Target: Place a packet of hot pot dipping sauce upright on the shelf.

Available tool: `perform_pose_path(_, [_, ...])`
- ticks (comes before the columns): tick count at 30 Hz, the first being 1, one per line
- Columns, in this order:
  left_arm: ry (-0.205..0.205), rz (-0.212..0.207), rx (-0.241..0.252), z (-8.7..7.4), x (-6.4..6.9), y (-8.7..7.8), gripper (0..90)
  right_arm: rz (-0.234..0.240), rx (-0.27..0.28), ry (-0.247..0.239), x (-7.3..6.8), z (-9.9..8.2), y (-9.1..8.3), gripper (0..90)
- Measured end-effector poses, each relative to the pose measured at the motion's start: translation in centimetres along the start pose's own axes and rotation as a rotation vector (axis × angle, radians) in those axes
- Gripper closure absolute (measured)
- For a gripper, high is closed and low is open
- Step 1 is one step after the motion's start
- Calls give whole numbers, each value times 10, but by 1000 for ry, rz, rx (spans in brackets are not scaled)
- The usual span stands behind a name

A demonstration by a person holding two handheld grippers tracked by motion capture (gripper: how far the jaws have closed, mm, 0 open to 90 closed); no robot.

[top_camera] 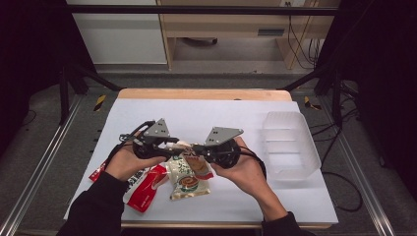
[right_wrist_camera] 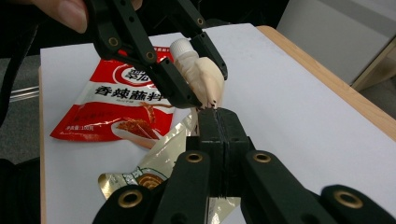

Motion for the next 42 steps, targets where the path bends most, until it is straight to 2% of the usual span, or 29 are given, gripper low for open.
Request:
perform_pose_path(7, [4,-23,-8,6,6,1,714,-6,-11,19,6,-6,0,900])
perform_pose_path(11, [21,-26,-28,17,9,0,727,-21,-21,25,12,-9,-4,896])
perform_pose_path(12, [31,-31,-46,23,10,-1,729,-24,-27,26,13,-9,-5,892])
perform_pose_path(17, [51,-35,-83,36,14,0,733,-46,-69,-19,16,-8,-9,855])
perform_pose_path(22, [62,-30,-103,40,13,2,736,-81,-133,-99,24,-6,-12,658])
perform_pose_path(25, [65,-32,-100,41,13,2,736,-96,-169,-173,28,-3,-12,511])
perform_pose_path(26, [65,-32,-100,41,13,2,736,-96,-169,-173,28,-3,-12,511])
perform_pose_path(27, [64,-32,-98,41,12,3,736,-89,-197,-220,29,-1,-10,449])
perform_pose_path(28, [64,-32,-98,41,12,3,736,-89,-197,-220,29,-1,-10,449])
perform_pose_path(30, [68,-34,-95,42,12,3,736,-76,-219,-258,30,2,-6,369])
perform_pose_path(35, [77,-38,-98,43,13,3,736,-32,-258,-248,33,6,0,248])
perform_pose_path(37, [79,-38,-98,43,13,3,736,-16,-258,-249,34,7,1,237])
perform_pose_path(38, [80,-39,-98,43,13,3,736,9,-263,-250,34,10,3,339])
perform_pose_path(42, [85,-42,-93,43,13,3,736,34,-272,-265,32,13,6,451])
Point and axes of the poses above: each handheld gripper's, and its own axes: y roughly forward along the jaws, z roughly out of its top, x roughly to its right, the point moved 4 cm from there along y, roughly forward along the jaws, and after that the axes turned 13 degrees about -z, right-handed, at the moved point
